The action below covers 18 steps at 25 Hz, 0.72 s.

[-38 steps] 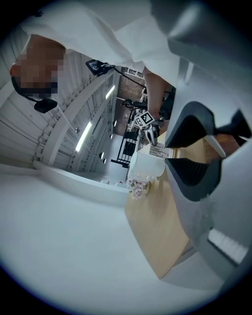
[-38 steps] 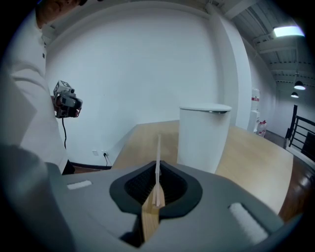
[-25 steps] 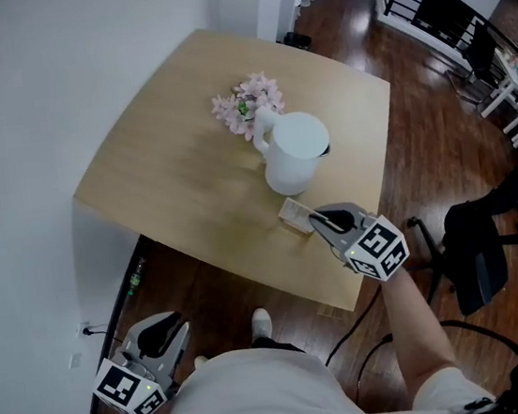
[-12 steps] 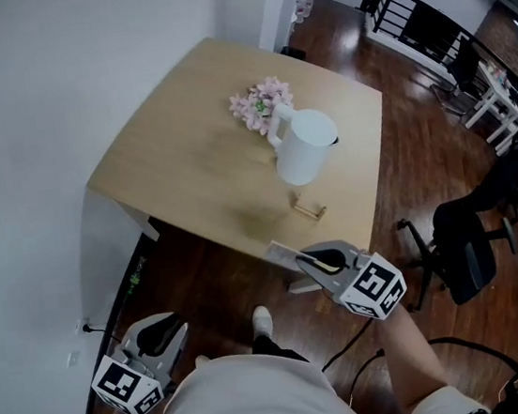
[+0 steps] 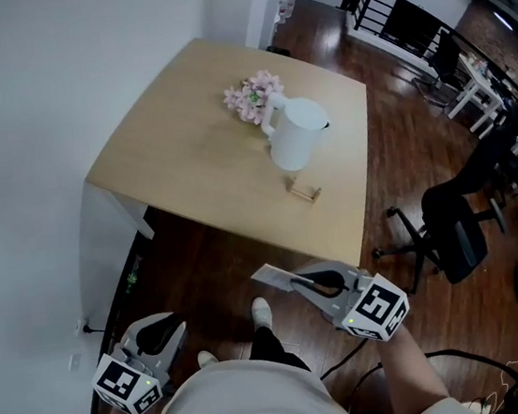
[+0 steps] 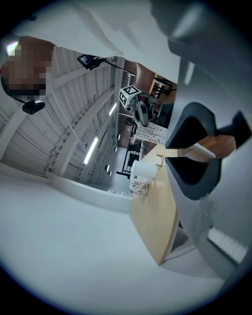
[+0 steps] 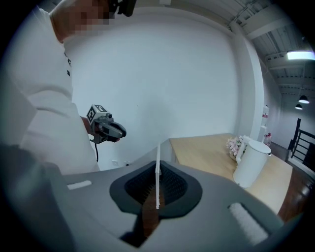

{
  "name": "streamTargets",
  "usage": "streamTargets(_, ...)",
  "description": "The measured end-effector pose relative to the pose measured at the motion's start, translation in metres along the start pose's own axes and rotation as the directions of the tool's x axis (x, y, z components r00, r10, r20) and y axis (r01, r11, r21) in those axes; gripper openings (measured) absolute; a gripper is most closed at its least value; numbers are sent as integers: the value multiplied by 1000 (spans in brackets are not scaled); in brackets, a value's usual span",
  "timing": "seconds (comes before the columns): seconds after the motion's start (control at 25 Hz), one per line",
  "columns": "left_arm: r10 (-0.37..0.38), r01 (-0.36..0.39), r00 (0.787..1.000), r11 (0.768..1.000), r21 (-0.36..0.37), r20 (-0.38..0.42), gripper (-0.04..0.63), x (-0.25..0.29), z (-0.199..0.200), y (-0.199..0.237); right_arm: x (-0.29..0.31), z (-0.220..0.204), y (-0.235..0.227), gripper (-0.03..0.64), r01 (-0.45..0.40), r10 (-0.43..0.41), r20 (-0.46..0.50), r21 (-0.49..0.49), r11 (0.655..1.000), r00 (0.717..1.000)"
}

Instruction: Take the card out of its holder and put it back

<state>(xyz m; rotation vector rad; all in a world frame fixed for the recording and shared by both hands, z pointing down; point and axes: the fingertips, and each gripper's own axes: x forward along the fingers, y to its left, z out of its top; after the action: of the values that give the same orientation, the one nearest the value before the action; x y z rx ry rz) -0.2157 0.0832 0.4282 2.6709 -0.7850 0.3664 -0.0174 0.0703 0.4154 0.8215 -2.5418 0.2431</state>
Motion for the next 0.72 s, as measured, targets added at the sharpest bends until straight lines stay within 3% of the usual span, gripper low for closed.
streamTargets(0.28,-29,29,1000,1000,4,11,71,16,1,3,-9,-19,-29,21,48,-48,-7,25,999,999)
streamTargets(0.72,-15,15,999,999,-28,29,71,78,34,4,-33,-38,-160,21,129,-129,-14,28,991,992)
